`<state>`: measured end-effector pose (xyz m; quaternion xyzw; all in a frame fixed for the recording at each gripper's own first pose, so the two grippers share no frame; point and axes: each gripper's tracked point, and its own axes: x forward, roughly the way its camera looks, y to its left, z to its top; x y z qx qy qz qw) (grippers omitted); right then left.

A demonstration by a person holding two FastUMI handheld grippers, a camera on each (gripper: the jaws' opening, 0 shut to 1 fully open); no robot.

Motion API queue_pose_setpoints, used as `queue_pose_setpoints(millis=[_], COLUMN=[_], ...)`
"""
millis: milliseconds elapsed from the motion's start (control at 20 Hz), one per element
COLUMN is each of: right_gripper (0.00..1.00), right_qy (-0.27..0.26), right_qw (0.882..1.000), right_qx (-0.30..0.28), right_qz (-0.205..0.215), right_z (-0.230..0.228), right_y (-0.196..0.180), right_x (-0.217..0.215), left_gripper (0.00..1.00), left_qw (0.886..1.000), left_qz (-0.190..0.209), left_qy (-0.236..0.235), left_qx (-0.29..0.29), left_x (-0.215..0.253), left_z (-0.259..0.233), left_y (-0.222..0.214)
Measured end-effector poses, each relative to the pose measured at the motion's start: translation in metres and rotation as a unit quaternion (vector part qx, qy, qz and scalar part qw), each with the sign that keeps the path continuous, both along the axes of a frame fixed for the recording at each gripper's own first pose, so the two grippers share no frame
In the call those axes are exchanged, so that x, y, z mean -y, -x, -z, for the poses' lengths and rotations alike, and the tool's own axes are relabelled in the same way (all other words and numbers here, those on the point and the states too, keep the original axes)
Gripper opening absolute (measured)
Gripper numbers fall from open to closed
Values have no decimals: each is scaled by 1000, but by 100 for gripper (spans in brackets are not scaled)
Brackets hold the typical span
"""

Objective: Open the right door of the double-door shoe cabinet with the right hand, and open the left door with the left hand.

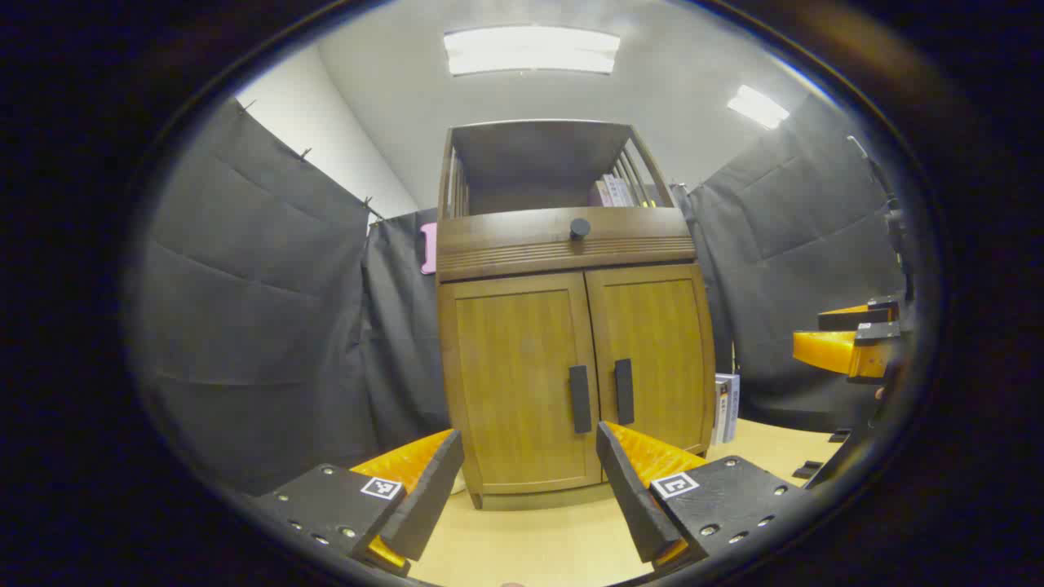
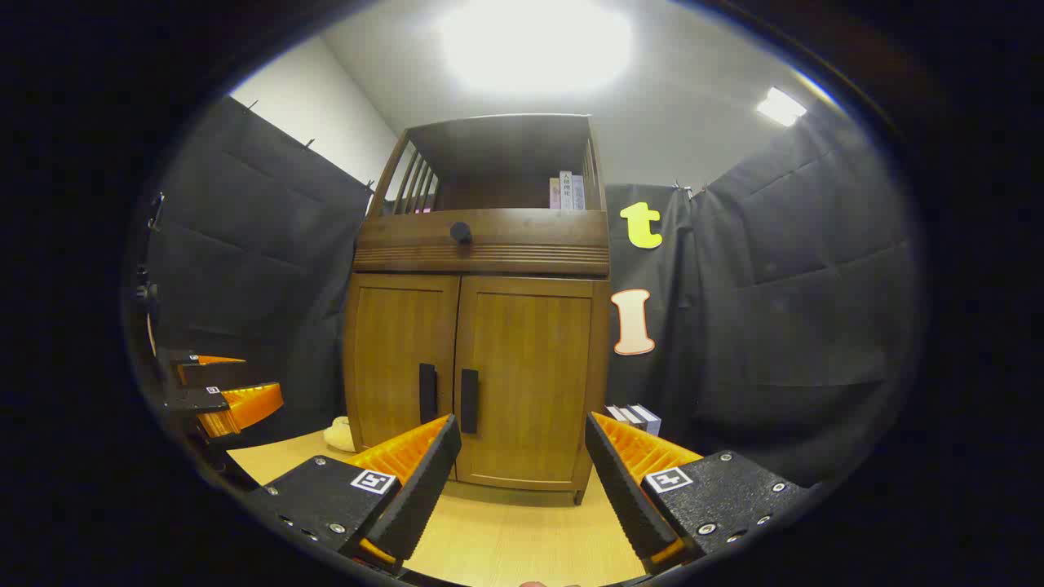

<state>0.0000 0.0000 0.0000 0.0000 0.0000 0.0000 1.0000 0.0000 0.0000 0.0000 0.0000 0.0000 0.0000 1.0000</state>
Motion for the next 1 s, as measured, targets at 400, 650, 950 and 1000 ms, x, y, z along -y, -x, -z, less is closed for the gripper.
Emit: queue_pose_setpoints(millis=[400,650,950,1000], right_gripper=[95,95,95,95], right_qy=[-8,-6,-36,-36], right_qw=[1000,1000,999,999], right_qx=[-9,-18,-26,-31], right_qz=[-7,-17,-26,-25], right_z=[10,25,51,55], right_y=[-4,-18,-40,-48], right_x=[1,-3,-7,-7], left_gripper=[99,99,94,94], left_qw=[999,999,999,999], left_qz=[25,34,24,24], left_qy=[47,28,6,5], left_qx=[-12,-27,-24,-25], left_x=[0,1,-2,-2], left_z=[-1,8,11,12], left_y=[3,-1,-3,-5])
